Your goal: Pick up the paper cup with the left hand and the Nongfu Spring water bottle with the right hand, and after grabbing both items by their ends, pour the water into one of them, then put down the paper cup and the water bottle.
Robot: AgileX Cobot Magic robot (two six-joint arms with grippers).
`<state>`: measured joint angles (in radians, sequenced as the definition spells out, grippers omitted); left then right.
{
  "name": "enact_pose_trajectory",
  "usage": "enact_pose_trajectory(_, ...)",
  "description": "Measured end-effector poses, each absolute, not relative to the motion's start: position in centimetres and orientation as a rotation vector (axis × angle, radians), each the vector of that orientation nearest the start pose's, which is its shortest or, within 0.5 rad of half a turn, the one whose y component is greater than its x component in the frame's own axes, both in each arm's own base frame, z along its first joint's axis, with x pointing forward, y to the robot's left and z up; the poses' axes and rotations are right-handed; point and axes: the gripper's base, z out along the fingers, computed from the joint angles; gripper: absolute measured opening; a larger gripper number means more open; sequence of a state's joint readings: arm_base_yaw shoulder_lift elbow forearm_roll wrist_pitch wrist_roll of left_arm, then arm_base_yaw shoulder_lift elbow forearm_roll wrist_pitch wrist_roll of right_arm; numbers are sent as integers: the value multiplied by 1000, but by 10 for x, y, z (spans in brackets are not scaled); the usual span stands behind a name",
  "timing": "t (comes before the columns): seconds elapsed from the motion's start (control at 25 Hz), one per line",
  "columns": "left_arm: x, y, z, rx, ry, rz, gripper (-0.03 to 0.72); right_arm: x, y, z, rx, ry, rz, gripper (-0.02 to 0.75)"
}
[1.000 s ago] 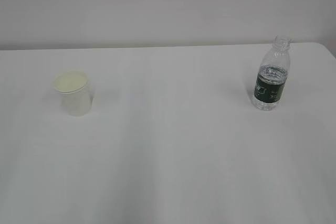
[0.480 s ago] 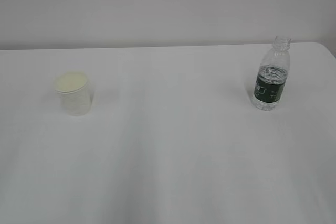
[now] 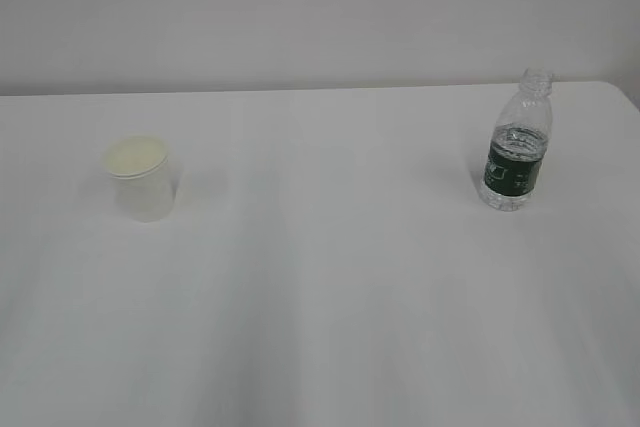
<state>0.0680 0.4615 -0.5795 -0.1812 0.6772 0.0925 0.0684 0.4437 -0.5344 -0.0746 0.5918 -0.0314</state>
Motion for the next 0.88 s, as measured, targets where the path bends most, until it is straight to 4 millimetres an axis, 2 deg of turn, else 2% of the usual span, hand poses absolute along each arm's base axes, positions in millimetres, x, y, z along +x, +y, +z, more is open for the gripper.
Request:
enact_pose_trajectory(0.56, 107, -1, 311, -52, 2068, -74, 558, 108, 4, 308, -140, 1965, -53, 590)
enact_pose_trajectory(0.88, 116, 2, 319, -57, 1962, -44, 558, 116, 5, 312, -159, 1909, -62, 590)
